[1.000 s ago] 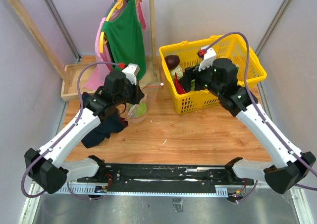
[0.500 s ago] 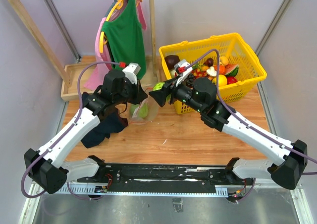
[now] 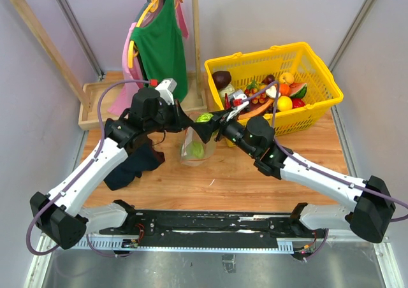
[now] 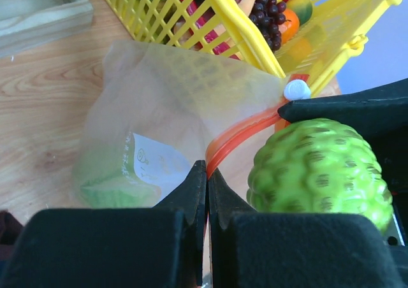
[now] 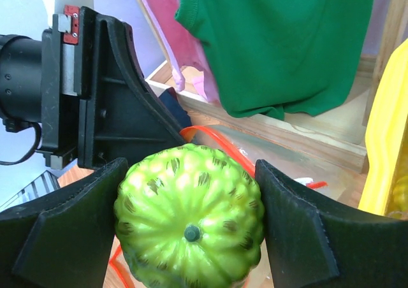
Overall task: Place the food in the zip-top bag and seal the zipper
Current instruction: Place the fake fruit in the zipper food storage bag.
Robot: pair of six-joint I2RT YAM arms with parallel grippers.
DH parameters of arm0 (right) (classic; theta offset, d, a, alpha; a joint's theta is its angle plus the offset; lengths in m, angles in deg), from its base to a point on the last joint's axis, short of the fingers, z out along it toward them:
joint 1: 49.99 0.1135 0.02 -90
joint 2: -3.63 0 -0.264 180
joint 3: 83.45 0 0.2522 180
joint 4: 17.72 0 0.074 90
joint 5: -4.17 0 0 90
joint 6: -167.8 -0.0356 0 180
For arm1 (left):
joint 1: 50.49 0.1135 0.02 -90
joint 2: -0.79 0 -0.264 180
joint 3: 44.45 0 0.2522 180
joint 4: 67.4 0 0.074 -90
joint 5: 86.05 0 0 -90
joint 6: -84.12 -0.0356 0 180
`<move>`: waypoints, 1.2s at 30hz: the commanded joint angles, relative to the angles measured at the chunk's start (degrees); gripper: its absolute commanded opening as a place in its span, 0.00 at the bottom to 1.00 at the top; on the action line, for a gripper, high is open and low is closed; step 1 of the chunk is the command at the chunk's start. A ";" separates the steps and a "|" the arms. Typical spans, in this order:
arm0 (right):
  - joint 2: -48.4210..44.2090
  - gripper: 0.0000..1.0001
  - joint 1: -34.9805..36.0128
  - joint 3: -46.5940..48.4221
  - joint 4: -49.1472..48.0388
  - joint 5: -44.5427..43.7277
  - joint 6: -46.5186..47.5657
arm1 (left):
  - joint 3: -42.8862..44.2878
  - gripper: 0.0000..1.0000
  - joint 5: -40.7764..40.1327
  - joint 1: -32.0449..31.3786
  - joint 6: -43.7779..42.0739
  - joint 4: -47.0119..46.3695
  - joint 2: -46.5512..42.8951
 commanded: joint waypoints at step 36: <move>2.69 0.51 6.43 5.30 16.18 10.14 26.92 | 3.10 0.01 3.27 0.33 -1.38 3.03 3.85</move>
